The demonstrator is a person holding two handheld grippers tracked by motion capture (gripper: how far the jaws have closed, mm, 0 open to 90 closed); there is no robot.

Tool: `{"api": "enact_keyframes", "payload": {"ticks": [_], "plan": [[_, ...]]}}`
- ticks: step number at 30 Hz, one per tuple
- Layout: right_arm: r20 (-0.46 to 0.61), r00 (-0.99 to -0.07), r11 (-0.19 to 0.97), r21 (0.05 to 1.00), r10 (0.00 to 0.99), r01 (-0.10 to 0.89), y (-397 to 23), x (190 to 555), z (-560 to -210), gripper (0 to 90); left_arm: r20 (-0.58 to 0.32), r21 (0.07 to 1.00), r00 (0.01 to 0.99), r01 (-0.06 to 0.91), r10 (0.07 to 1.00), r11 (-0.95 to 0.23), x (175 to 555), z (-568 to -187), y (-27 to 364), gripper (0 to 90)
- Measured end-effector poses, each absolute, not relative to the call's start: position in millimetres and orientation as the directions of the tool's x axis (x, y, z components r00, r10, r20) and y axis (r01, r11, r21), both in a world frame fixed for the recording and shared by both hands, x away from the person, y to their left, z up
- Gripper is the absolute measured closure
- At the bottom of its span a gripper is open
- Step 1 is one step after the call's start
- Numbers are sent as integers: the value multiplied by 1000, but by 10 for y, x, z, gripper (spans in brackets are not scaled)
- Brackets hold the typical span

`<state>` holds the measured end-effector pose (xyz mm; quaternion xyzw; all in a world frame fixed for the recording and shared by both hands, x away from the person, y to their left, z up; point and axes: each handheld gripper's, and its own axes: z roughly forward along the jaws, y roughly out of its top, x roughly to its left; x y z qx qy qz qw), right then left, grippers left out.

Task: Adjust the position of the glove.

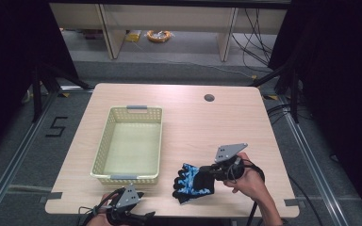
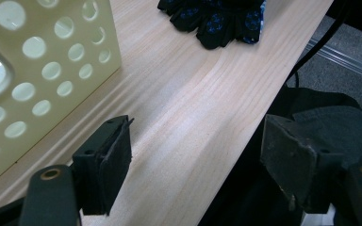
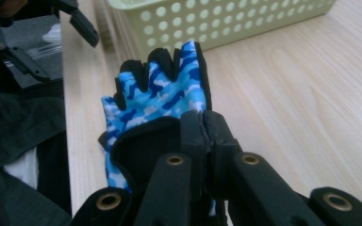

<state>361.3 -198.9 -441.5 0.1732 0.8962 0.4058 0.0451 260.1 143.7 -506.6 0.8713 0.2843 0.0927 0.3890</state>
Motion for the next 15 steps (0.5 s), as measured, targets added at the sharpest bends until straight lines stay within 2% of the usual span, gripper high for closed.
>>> {"api": "enact_keyframes", "payload": {"ticks": [7,15], "plan": [[73,-951,642,722,300,258,-1931,3635,-4469,883,-67,725,814,437,577,-533,2591,-5080,1430,248],[95,-951,693,664,295,281,-1859,3752,-4670,877,-48,720,828,416,558,-556,2592,-5088,1410,248]]}}
